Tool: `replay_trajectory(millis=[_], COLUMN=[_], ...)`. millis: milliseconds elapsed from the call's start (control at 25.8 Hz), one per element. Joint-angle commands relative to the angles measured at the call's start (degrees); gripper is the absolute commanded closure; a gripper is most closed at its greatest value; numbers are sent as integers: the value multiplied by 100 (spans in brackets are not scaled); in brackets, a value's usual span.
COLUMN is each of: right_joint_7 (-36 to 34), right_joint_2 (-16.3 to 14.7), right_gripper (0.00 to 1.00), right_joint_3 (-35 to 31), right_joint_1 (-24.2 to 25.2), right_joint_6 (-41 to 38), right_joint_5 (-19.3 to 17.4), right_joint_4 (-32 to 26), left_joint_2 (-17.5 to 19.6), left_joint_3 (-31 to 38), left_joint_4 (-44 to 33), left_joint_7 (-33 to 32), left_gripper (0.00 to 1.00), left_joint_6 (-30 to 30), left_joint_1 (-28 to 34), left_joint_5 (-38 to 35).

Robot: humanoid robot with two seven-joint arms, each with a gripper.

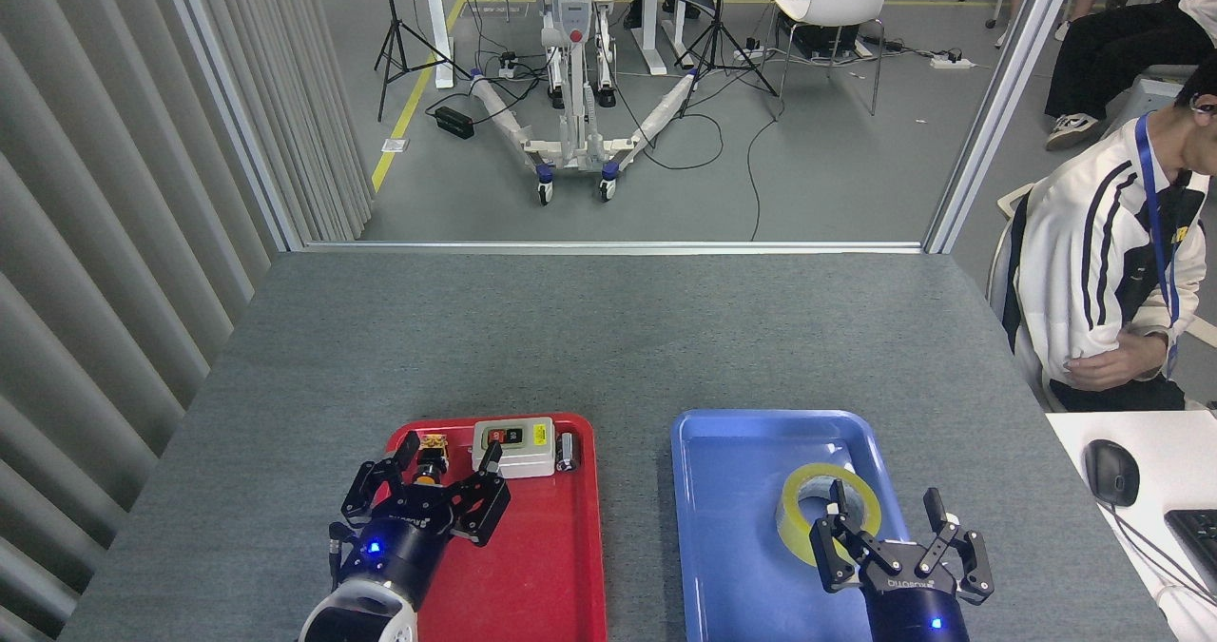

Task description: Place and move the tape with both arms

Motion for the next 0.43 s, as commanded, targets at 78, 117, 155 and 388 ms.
replay_trajectory(millis=[78, 117, 155, 388], right_joint_7=[-7, -7, -7, -43], right_joint_2=[-18, -18, -9, -9], right_gripper=[0, 0, 0, 0], right_joint_3=[0, 0, 0, 9], right_joint_1=[1, -8, 1, 1], right_joint_6=[-2, -2, -2, -2], right_joint_5=[0, 0, 0, 0], right_joint_4=[0, 0, 0, -9], left_joint_2=[-9, -18, -18, -18], left_joint_3=[1, 1, 1, -8], left_joint_4=[10, 1, 1, 10], left_joint_7=[0, 0, 0, 26], left_gripper=[0, 0, 0, 0], left_joint_6=[-2, -2, -2, 7], left_joint_1=[2, 2, 2, 2], left_joint_5=[2, -7, -7, -16])
